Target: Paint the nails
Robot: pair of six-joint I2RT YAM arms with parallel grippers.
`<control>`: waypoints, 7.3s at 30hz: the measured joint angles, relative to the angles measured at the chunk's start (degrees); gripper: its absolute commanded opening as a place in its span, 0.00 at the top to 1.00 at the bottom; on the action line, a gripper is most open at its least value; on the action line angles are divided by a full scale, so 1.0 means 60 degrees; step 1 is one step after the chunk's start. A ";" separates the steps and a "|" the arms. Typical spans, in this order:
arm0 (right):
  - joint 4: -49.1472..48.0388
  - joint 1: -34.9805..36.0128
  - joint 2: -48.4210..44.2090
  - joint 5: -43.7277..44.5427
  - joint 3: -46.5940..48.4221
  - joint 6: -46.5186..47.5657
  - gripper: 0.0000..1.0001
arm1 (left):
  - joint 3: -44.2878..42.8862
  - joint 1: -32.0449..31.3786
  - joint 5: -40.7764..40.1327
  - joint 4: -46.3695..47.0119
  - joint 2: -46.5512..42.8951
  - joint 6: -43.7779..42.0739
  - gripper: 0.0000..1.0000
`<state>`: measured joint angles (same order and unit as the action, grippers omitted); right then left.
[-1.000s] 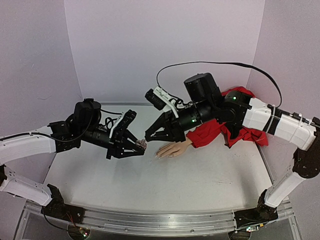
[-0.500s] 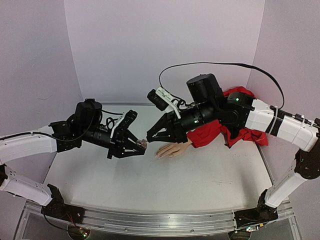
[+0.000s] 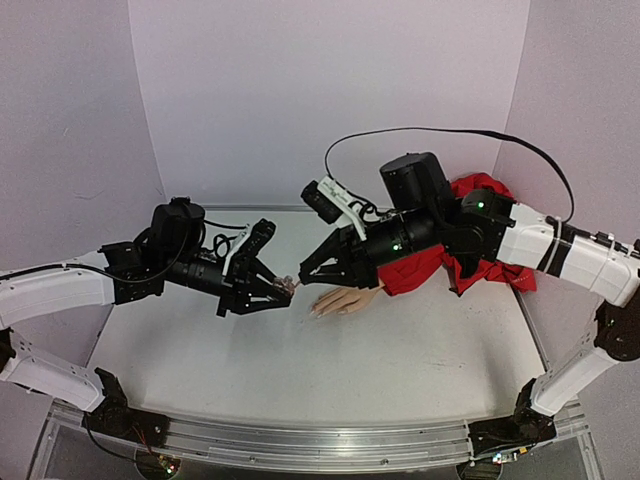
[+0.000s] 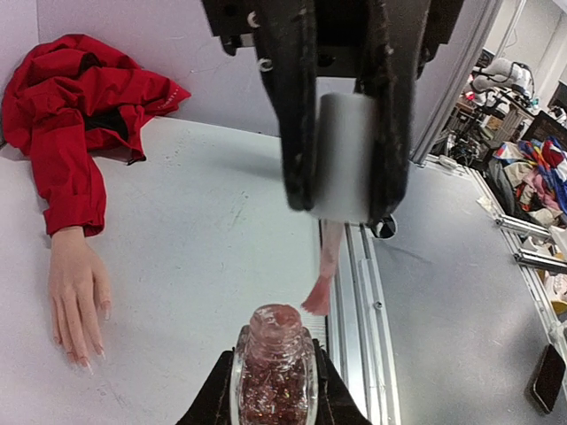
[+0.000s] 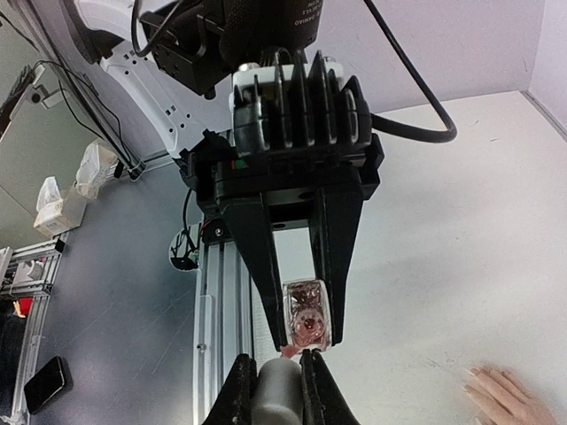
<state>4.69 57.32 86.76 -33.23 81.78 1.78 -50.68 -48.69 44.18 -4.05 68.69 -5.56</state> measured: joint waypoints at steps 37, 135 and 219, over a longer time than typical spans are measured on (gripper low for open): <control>-0.4645 -0.0353 0.1024 0.7821 -0.5723 -0.7173 1.00 | -0.1264 0.0018 -0.7428 -0.1614 -0.2320 -0.1625 1.00; -0.5074 -0.0244 0.3388 0.8932 -0.4284 -0.7559 1.00 | -0.0845 0.0018 -0.7905 -0.1723 -0.3024 -0.2091 1.00; -0.4696 -0.0342 0.3523 0.9187 -0.4102 -0.7555 1.00 | -0.0845 0.0018 -0.7909 -0.1727 -0.2994 -0.2098 1.00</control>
<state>-23.49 55.27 107.90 21.89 57.17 -43.55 -55.75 -48.58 -3.27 -14.41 50.72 -18.15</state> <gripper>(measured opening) 0.149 0.218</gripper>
